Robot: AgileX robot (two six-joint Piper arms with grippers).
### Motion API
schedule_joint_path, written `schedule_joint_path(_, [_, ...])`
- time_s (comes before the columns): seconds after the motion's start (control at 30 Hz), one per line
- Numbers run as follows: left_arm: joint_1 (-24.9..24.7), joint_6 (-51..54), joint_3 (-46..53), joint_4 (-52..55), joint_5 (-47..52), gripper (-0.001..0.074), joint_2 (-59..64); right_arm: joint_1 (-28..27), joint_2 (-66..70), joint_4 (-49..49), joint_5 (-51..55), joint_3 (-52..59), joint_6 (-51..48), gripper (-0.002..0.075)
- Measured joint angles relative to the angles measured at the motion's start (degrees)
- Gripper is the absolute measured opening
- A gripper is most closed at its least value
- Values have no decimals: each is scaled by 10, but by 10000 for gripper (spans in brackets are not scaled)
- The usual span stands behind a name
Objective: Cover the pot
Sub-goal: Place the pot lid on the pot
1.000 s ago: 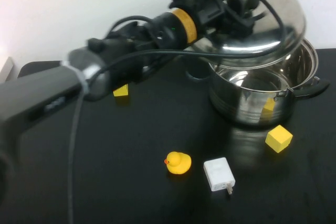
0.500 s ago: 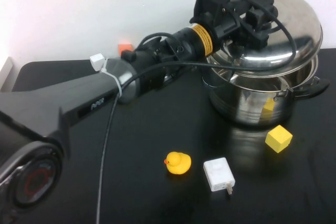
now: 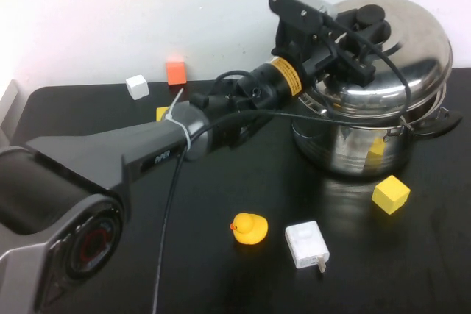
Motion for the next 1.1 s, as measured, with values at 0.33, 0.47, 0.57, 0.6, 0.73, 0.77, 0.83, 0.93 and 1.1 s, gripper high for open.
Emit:
schedule_joint_path(0.33, [5,7,-41,-20,16,321,30,0,0,0,0,0,0,-2])
schedule_joint_path(0.47, [5,-14,-71,12,87,321,30,0,0,0,0,0,0,-2])
schedule_joint_path(0.57, [5,-38,-76,18,81,321,31,0,0,0,0,0,0,-2])
schedule_joint_path(0.6, [5,-40,-76,21,72,321,31,0,0,0,0,0,0,-2])
schedule_joint_path(0.73, [5,-69,-78,55,44,321,32,0,0,0,0,0,0,-2])
schedule_joint_path(0.77, [5,-77,-78,62,42,321,32,0,0,0,0,0,0,-2])
schedule_joint_path(0.83, [5,-93,-79,73,45,321,32,0,0,0,0,0,0,-2])
schedule_joint_path(0.93, [5,-114,-80,75,57,321,36,0,0,0,0,0,0,-2])
schedule_joint_path(1.1, [5,-133,-80,90,82,321,45,0,0,0,0,0,0,-2])
